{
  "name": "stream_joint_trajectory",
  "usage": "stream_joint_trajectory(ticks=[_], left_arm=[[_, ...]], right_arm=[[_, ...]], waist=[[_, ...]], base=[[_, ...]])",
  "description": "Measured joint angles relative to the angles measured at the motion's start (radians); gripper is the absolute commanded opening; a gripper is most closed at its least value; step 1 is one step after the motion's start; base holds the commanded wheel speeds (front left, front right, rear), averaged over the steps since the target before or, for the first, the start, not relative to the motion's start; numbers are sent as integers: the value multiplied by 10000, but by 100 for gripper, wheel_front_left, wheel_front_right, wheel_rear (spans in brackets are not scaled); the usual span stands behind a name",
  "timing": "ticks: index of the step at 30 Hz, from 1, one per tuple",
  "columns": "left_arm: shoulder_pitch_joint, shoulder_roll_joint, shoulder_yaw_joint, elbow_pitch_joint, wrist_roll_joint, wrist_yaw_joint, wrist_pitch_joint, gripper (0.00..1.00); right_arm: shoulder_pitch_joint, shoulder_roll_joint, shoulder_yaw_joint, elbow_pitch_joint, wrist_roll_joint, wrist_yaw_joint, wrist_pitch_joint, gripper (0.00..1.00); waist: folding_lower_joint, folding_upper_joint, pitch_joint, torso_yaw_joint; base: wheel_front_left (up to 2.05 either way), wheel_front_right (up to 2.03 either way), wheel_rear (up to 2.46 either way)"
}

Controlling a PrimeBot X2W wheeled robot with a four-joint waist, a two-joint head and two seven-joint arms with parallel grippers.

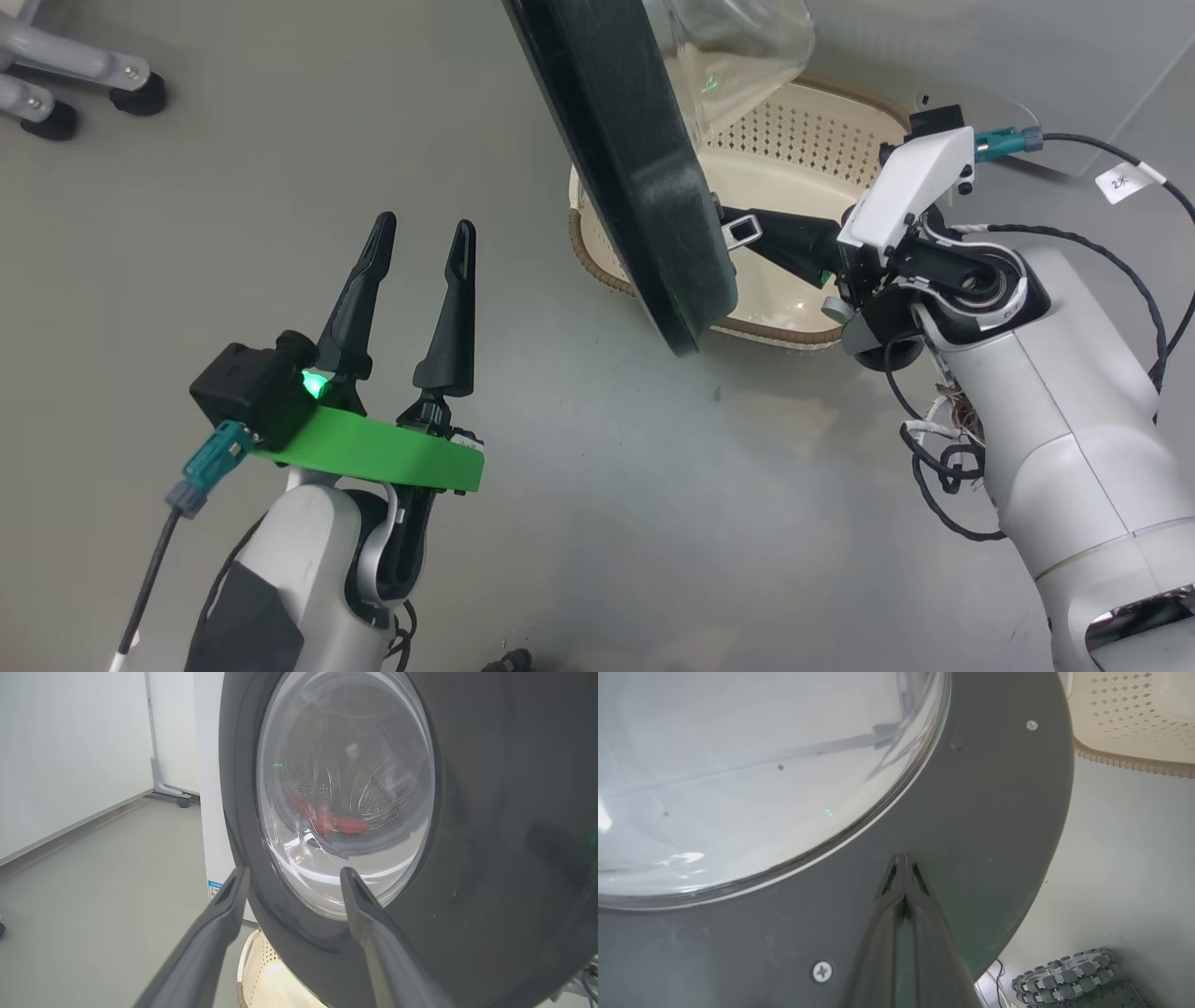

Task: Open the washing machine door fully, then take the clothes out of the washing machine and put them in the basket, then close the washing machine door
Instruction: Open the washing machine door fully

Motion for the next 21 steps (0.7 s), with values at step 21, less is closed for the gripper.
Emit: stream_joint_trajectory(ticks=[21], left_arm=[[1017, 6, 899, 366, -69, 180, 0, 100]], right_arm=[[709, 35, 3166, -924, 1569, 81, -1831, 0]], waist=[[0, 0, -1297, 501]], base=[[0, 0, 0]])
